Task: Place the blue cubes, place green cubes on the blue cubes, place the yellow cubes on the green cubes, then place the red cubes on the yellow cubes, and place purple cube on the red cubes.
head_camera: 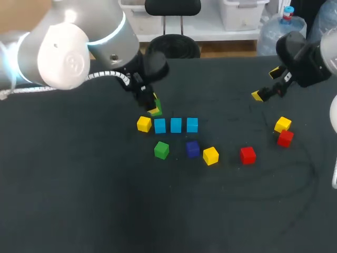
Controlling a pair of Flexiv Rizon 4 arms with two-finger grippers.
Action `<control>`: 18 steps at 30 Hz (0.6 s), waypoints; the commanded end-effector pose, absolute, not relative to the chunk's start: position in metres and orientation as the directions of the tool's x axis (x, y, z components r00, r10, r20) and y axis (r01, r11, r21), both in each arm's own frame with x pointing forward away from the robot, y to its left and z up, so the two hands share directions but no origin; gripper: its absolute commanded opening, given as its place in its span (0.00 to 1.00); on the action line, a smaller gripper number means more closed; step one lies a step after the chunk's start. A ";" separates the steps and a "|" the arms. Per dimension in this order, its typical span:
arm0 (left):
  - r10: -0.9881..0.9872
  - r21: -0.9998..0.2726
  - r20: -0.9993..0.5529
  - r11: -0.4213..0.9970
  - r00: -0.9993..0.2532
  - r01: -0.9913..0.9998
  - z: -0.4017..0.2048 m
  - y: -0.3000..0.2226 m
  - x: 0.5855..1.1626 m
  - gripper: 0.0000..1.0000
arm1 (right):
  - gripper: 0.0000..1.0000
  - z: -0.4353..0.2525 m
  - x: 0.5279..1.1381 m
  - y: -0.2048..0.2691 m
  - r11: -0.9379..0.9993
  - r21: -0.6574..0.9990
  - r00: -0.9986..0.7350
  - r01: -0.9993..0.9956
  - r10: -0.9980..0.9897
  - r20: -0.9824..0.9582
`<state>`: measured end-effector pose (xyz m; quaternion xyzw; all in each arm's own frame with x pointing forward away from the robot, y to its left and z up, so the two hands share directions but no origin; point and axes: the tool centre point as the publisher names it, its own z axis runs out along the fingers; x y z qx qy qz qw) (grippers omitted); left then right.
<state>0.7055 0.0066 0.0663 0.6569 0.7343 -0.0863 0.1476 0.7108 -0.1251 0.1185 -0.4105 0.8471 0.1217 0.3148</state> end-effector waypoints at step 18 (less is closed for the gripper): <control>0.942 0.036 -0.334 0.052 -0.037 0.998 0.052 -0.008 0.703 0.02 | 1.00 0.119 0.710 -0.125 0.636 -0.056 -0.466 -0.769 -0.619 -0.632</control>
